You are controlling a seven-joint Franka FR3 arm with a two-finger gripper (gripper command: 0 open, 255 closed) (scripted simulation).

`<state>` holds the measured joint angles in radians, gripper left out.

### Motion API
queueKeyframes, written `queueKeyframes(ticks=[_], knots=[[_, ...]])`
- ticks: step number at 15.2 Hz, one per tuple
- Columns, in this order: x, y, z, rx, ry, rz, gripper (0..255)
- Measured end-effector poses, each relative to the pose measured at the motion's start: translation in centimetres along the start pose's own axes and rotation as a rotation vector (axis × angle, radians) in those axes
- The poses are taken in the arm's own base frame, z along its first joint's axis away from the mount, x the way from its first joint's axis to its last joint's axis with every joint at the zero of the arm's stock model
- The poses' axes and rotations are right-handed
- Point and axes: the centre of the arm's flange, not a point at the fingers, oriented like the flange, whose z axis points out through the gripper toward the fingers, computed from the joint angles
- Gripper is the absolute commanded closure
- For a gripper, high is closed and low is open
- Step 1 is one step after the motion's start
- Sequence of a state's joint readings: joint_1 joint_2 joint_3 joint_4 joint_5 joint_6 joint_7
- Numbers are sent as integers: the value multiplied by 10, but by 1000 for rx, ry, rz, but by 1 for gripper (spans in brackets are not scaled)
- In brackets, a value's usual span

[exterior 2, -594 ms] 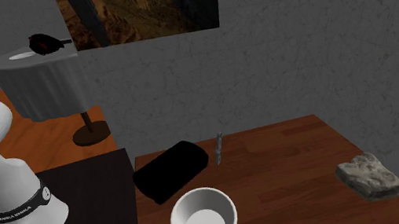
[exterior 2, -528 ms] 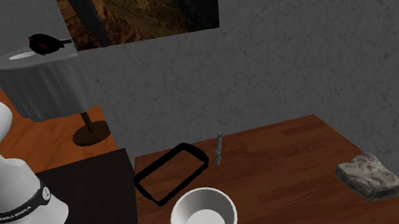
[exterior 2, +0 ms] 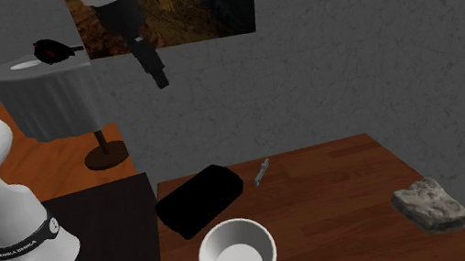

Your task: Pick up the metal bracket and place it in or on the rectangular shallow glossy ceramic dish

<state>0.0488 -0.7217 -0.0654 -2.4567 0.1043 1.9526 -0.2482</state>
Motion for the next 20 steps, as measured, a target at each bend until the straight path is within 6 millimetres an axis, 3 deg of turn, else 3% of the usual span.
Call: queueKeyframes(ticks=[6,20], knots=[[23,11,75,7,-11,-91,0],[73,15,254,23,-36,-305,0]])
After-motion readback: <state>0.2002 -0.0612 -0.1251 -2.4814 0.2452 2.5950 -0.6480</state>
